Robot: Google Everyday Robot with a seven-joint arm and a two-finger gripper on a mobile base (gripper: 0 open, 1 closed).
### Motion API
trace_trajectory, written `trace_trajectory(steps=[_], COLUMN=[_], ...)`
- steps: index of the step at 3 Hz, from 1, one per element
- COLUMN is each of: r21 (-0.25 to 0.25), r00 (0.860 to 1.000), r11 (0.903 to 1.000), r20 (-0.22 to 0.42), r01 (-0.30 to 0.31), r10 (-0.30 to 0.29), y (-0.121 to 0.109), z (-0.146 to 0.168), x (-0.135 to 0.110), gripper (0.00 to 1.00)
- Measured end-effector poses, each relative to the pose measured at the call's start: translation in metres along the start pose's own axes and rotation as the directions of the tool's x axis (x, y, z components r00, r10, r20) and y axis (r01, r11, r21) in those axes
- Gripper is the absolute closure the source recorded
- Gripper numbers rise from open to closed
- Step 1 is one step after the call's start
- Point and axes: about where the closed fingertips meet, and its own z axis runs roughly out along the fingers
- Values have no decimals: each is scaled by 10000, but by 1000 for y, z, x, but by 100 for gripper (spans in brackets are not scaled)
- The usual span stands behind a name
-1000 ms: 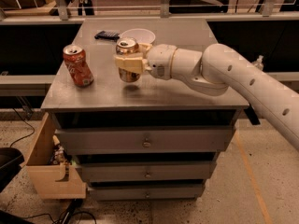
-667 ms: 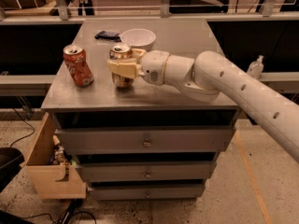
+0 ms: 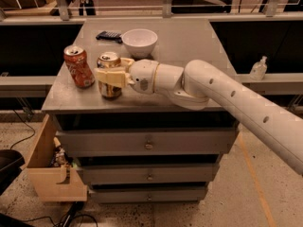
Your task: Move orange can near coke can
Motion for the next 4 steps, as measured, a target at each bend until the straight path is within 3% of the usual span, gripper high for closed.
trace_trajectory(steps=[1, 4], r21=[-63, -193], r00=[10000, 10000], r11=[10000, 9998], r20=[4, -1], r01=[-11, 8], r10=[11, -8], y=[3, 8], z=[3, 9], x=[0, -1], gripper=[84, 13])
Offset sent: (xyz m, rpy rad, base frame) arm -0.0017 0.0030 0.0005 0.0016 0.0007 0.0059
